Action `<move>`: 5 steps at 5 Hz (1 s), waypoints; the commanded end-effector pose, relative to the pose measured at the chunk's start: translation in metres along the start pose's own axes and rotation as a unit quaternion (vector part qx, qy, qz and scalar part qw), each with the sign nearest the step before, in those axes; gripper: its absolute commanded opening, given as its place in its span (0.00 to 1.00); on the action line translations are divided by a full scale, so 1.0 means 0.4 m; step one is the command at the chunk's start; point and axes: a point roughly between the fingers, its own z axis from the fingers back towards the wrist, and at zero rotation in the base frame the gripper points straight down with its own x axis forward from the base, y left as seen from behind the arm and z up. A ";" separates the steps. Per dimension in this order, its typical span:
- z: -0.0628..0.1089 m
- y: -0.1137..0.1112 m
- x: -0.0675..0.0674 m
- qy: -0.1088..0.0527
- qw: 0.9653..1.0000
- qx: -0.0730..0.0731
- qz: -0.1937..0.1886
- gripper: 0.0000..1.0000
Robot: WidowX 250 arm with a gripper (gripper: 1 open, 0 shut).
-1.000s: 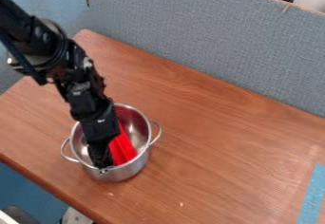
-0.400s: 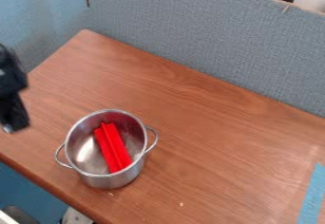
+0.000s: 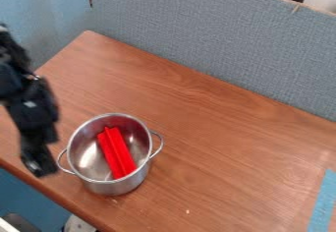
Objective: Put the red object in the metal pot
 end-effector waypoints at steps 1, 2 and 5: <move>0.006 -0.044 0.057 0.004 0.998 0.015 -0.059 1.00; -0.021 -0.089 0.106 0.001 0.995 0.018 -0.100 1.00; -0.041 -0.076 0.161 0.043 0.945 -0.010 -0.325 1.00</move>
